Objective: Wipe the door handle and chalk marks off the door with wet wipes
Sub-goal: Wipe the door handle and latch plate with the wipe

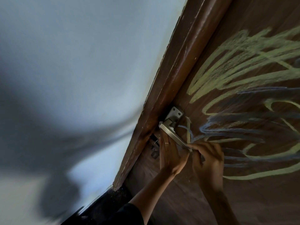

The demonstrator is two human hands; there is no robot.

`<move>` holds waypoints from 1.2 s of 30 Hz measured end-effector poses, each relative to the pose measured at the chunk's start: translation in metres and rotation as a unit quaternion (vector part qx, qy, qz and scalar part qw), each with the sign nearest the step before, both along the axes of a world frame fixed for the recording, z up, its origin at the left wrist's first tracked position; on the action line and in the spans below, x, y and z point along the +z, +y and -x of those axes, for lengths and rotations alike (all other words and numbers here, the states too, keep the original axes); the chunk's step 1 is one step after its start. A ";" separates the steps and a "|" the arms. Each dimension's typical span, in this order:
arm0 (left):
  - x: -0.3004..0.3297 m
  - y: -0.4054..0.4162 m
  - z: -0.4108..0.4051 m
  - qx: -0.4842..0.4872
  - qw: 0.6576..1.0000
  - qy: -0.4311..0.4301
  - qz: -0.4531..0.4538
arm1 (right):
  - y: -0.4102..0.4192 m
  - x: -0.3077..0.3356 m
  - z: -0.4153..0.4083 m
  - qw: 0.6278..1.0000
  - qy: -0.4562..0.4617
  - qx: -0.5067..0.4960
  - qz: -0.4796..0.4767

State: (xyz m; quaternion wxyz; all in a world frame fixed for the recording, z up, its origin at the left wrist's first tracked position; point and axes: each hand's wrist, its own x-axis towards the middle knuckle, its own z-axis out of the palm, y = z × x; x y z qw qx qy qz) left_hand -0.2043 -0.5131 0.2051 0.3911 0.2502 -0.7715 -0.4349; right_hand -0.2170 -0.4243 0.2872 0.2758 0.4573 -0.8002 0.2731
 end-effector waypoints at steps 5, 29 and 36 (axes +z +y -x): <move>0.006 0.002 0.002 -0.008 1.000 0.006 -0.016 | 0.005 0.003 0.000 1.000 -0.001 -0.003 -0.002; -0.032 -0.054 -0.013 -0.030 0.983 -0.123 0.133 | 0.031 -0.004 -0.011 0.999 -0.033 0.014 0.038; -0.018 -0.041 -0.006 -0.009 0.985 -0.126 0.119 | 0.032 -0.006 -0.011 0.999 -0.029 0.005 0.041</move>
